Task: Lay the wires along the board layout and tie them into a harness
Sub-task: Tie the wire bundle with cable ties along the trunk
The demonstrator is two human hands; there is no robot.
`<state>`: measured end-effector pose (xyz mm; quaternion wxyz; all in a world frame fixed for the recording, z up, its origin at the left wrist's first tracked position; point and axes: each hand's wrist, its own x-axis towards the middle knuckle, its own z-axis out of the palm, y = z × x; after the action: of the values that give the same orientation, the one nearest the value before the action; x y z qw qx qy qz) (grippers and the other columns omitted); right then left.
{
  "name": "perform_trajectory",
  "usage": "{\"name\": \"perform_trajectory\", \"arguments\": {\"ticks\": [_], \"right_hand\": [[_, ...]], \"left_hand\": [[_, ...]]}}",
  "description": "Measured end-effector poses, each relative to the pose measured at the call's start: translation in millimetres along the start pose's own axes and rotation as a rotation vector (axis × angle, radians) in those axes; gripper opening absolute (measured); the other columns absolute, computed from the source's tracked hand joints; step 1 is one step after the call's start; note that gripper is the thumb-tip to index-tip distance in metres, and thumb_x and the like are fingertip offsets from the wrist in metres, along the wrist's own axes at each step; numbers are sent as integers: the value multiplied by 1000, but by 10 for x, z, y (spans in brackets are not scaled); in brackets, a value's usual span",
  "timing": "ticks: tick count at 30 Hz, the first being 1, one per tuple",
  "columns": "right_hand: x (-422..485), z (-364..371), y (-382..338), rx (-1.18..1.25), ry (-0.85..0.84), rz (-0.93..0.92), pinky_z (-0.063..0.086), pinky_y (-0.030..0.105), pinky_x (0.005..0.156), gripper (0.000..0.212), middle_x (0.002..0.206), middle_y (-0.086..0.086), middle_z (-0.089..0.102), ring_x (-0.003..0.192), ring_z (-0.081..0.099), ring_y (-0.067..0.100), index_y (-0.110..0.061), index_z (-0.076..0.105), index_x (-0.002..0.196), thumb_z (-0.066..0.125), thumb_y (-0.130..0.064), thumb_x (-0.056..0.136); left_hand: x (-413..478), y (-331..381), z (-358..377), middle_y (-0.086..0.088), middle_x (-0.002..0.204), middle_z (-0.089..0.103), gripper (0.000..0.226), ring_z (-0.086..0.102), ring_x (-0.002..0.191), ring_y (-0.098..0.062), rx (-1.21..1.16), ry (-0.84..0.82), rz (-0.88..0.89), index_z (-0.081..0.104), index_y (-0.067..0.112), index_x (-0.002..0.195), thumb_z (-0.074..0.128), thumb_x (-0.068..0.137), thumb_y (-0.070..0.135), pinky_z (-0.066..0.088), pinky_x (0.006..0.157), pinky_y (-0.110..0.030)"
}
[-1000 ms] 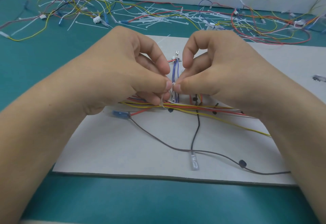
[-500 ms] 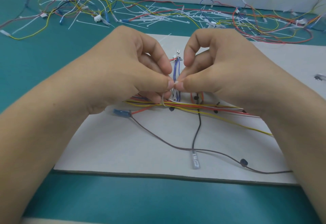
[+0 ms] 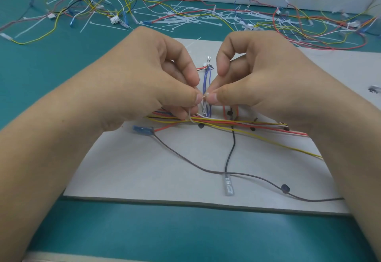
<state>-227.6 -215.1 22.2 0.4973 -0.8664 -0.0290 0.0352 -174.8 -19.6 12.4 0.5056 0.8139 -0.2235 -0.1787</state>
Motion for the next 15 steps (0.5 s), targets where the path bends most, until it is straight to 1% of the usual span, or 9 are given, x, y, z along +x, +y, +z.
{"name": "perform_trajectory", "arguments": {"ticks": [2,4,8,12,15], "right_hand": [[-1,-3,-3,-5,-4,-3,51,24,54,33,74,3,78,56,66,10,-11,55,85,81,7,76],[-2,-2,-7,-2,-8,-6,54,28,58,33,75,3,78,58,67,11,-11,55,85,80,7,76],[-6,6,-11,-1,-18,-10,51,22,53,33,73,3,78,56,65,11,-11,54,85,80,7,76],[-7,0,-17,-14,-17,-19,57,27,61,32,73,2,78,64,70,15,-12,55,85,79,7,75],[-1,-2,-16,-16,-19,-18,56,26,60,33,73,2,78,63,69,15,-12,55,84,80,7,75]], "left_hand": [[0,1,2,-16,71,76,17,76,66,-37,14,3,-1,70,6,83,83,78,-3,65,64,-47],[-3,7,3,-15,70,76,17,76,64,-35,21,4,1,70,7,83,83,77,-3,65,62,-44],[-7,14,12,-15,69,76,17,74,57,-30,22,7,5,71,8,81,83,76,-2,62,56,-35],[-2,13,17,-15,68,76,16,74,57,-30,16,7,6,71,8,80,83,76,-3,61,54,-33],[-3,11,11,-14,69,76,16,75,58,-31,18,9,8,72,9,80,84,76,-1,61,55,-33]]}}
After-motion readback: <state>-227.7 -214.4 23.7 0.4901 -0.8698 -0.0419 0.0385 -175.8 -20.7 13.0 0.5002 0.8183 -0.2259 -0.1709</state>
